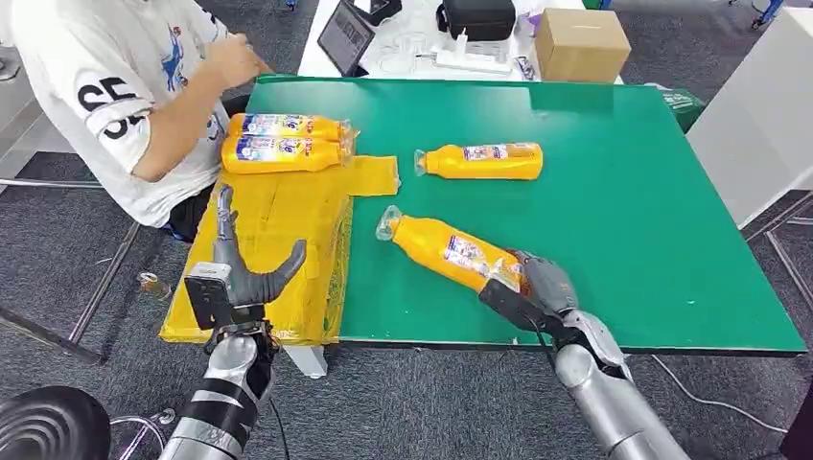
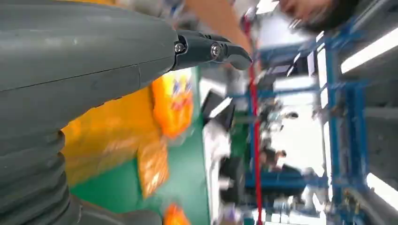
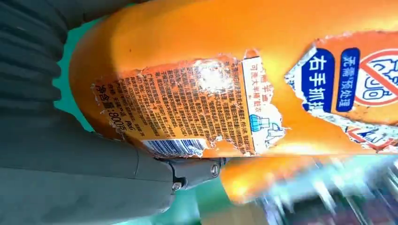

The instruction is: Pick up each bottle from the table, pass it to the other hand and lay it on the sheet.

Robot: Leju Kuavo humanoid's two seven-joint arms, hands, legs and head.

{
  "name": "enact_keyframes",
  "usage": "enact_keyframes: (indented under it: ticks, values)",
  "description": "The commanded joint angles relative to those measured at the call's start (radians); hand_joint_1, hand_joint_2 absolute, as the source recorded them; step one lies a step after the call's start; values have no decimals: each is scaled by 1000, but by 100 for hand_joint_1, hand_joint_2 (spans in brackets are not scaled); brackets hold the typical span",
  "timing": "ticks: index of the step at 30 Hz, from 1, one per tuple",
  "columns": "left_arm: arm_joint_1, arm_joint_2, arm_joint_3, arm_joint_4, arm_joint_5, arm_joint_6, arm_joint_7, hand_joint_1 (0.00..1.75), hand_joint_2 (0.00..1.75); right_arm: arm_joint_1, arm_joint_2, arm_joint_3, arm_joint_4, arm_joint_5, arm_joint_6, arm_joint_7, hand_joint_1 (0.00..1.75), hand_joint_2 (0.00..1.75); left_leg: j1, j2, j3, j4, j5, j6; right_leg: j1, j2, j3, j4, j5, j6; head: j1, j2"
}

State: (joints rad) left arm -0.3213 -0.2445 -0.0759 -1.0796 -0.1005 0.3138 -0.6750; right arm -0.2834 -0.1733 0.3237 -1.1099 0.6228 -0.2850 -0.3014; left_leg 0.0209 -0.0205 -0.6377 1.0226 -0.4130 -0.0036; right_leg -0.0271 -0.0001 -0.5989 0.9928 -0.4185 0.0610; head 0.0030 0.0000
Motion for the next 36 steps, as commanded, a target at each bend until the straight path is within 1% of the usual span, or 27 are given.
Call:
enact_keyframes:
  ticks: [1, 2, 3, 5, 7, 9, 12, 13, 14, 15, 16, 17, 18, 19, 20, 22, 23, 24, 25, 26, 27, 28, 30, 33, 34, 35, 36]
  values:
    - [2, -40, -17, 69, 214, -283, 188, 0, 175, 148, 295, -352, -457, -207, -273, -199, 175, 175, 0, 3, 2, 0, -2, 0, 1, 1, 1, 2, -2, -4, -1, 0]
    - [5, -35, -28, 62, 264, -323, 212, 0, 175, 163, 307, -371, -471, -250, -286, -222, 175, 175, 0, 4, 4, 0, -3, 0, 1, 2, 2, 1, -3, -5, -2, 0]
    - [8, -29, -37, 53, 304, -361, 231, 0, 175, 170, 308, -378, -465, -265, -294, -239, 175, 175, 0, 0, 3, 0, -2, 0, 1, -1, 1, 0, -2, -3, -1, 0]
    - [20, -7, -64, 26, 363, -423, 251, 0, 175, 176, 308, -391, -429, -302, -268, -268, 175, 175, 1, -1, 7, -1, -3, 1, 2, -3, 6, -1, -4, -5, 0, 0]
    - [26, -2, -68, 14, 374, -433, 256, 0, 175, 175, 309, -395, -403, -313, -261, -294, 175, 175, 0, 2, 4, -1, -2, 1, 1, 0, 2, -1, -1, -3, -1, 0]
    - [28, -1, -69, 11, 375, -434, 257, 0, 175, 172, 309, -394, -395, -314, -261, -298, 175, 175, 0, 3, 4, -1, -2, 1, 1, 2, 2, -1, -1, -3, 0, 0]
    - [44, 20, -111, -8, 468, -570, 287, 0, 175, 175, 311, -378, -319, -290, -216, -332, 175, 175, 0, 3, 2, -1, -1, 1, 1, 1, 0, -1, 0, -3, 0, 0]
    - [50, 23, -121, -12, 476, -581, 286, 0, 175, 176, 312, -368, -282, -270, -210, -345, 175, 175, 1, 3, 4, -1, -2, 1, 2, 2, 3, -2, -1, -4, -1, 0]
    - [52, 23, -124, -13, 476, -580, 287, 0, 175, 176, 316, -367, -269, -267, -218, -356, 175, 175, 1, 3, 3, -2, -1, 1, 1, 1, 2, -2, 0, -3, 0, 0]
    - [52, 23, -124, -13, 476, -580, 287, 0, 175, 176, 316, -367, -269, -267, -218, -356, 175, 175, 1, 4, 6, -3, -2, 1, 2, 2, 4, -3, 0, -4, -1, 0]
    - [56, 26, -136, -18, 485, -602, 281, 0, 175, 177, 321, -362, -245, -273, -204, -368, 175, 175, 1, 4, 5, -2, -2, 1, 2, 2, 3, -2, 0, -3, -1, 0]
    - [60, 31, -152, -20, 509, -641, 285, 0, 175, 180, 322, -343, -215, -273, -162, -373, 175, 175, 1, 3, 3, -1, -1, 1, 1, 2, 1, -2, 0, -2, -1, 0]
    - [65, 34, -163, -25, 518, -664, 281, 0, 175, 184, 326, -327, -187, -264, -145, -379, 175, 175, 1, 5, 5, -2, -2, 1, 2, 3, 3, -3, -1, -3, -1, 0]
    - [69, 37, -175, -29, 531, -695, 277, 0, 175, 187, 334, -313, -159, -265, -121, -386, 175, 175, 1, 3, 3, -2, -1, 1, 1, 2, 1, -2, 0, -2, -1, 0]
    - [75, 41, -188, -38, 529, -707, 272, 0, 175, 190, 342, -283, -111, -254, -90, -390, 175, 175, 1, 7, 10, -3, -3, 1, 3, 4, 8, -5, -1, -5, -1, 0]
    - [81, 45, -208, -49, 514, -715, 263, 0, 175, 190, 359, -237, -34, -238, -60, -397, 175, 175, 2, 6, 7, -2, -3, 1, 3, 4, 4, -4, 0, -4, -1, 0]
    - [81, 48, -223, -52, 512, -733, 262, 0, 175, 188, 362, -191, 9, -204, -64, -397, 175, 175, 1, 5, 5, -2, -2, 0, 2, 4, 3, -3, 0, -3, 0, 0]
    - [77, 51, -233, -49, 503, -734, 260, 0, 175, 180, 368, -162, 49, -194, -51, -397, 175, 175, 1, 6, 7, -3, -3, 1, 3, 5, 4, -3, 0, -4, 0, 0]
    - [72, 52, -243, -46, 494, -734, 257, 0, 175, 174, 368, -124, 72, -165, -62, -397, 175, 175, 2, 5, 4, -2, -2, 0, 2, 4, 2, -3, 0, -3, 0, 0]
    - [64, 54, -253, -39, 493, -743, 257, 0, 175, 160, 379, -89, 105, -160, -62, -397, 175, 175, 2, 8, 7, -3, -3, 1, 3, 6, 4, -3, 0, -4, -1, 0]
    - [61, 54, -255, -34, 491, -741, 257, 0, 175, 155, 385, -80, 115, -162, -69, -397, 175, 175, 1, 6, 4, -2, -2, 0, 2, 5, 2, -2, 0, -3, -1, 0]
    - [61, 54, -255, -34, 491, -741, 257, 0, 175, 155, 385, -80, 115, -162, -69, -397, 175, 175, 2, 7, 6, -2, -2, 1, 3, 6, 3, -3, 0, -4, 0, 0]
    - [59, 54, -255, -34, 491, -740, 257, 0, 175, 151, 384, -79, 114, -162, -67, -396, 175, 175, 1, 4, 2, -1, -1, 0, 1, 3, 0, -1, 0, -2, -1, 0]
    - [59, 56, -255, -33, 491, -741, 256, 0, 175, 148, 377, -83, 111, -162, -67, -395, 175, 175, 1, 6, 5, -2, -2, 1, 2, 3, 2, -2, 0, -4, -1, 0]
    - [58, 57, -257, -33, 488, -742, 256, 0, 175, 149, 373, -76, 107, -160, -60, -397, 175, 175, 1, 3, 3, -2, -1, 1, 1, 2, 1, -2, 0, -3, 0, 0]
    - [51, 58, -267, -27, 481, -748, 257, 0, 175, 145, 375, -50, 110, -143, -50, -397, 175, 175, 1, 5, 5, -2, -2, 2, 2, 3, 3, -2, -1, -4, 0, 0]
    - [45, 56, -274, -21, 472, -746, 257, 0, 175, 137, 384, -35, 121, -145, -38, -396, 175, 175, 1, 5, 4, -1, -2, 1, 2, 3, 2, -2, -1, -3, 0, 0]
